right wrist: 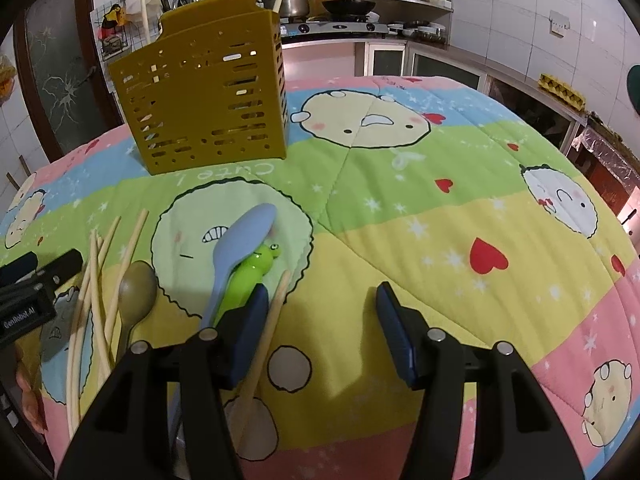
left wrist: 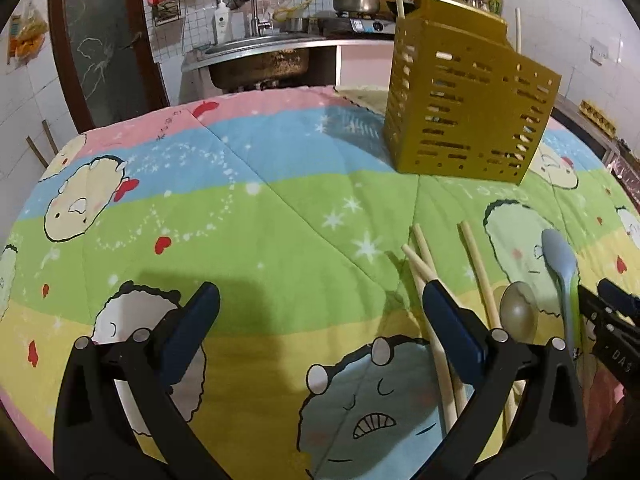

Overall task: Organize utensils
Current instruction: 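Move both open grippers back down to the remaining chopsticks, then close the left gripper on a chopstick while the right gripper grasps another chopstick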

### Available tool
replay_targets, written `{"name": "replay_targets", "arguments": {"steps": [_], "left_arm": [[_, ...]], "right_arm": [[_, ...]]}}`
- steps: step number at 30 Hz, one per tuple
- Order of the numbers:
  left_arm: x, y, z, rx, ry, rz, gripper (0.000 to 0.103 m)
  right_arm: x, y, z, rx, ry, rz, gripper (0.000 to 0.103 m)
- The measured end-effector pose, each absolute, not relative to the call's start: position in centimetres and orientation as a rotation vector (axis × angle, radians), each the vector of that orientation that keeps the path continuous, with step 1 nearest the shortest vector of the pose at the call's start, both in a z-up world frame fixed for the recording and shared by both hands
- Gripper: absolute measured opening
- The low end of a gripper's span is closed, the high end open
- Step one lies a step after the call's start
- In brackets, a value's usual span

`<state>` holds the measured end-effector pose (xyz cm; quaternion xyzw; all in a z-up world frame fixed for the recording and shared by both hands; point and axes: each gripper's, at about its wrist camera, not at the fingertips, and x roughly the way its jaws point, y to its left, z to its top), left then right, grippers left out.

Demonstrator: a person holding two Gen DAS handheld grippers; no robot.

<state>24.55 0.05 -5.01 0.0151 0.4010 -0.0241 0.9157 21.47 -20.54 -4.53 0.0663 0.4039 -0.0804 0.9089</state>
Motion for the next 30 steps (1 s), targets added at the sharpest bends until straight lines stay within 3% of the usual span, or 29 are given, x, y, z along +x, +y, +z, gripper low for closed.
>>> {"name": "replay_targets", "arguments": {"steps": [22,26,30], "left_arm": [[25.2,-2.0,-6.6,0.089,0.928,-0.070,0.096],[25.5,-2.1,-6.4,0.072,0.944,-0.094,0.089],[26.1,-2.2,-6.1,0.060,0.967,-0.102,0.081]], "right_arm": [[21.4,-19.5,-4.6,0.080,0.864,-0.199,0.056],[21.7,-19.7,-4.5,0.104,0.879,-0.209,0.052],[22.8,-19.5,-4.4,0.098,0.917,-0.218,0.041]]}}
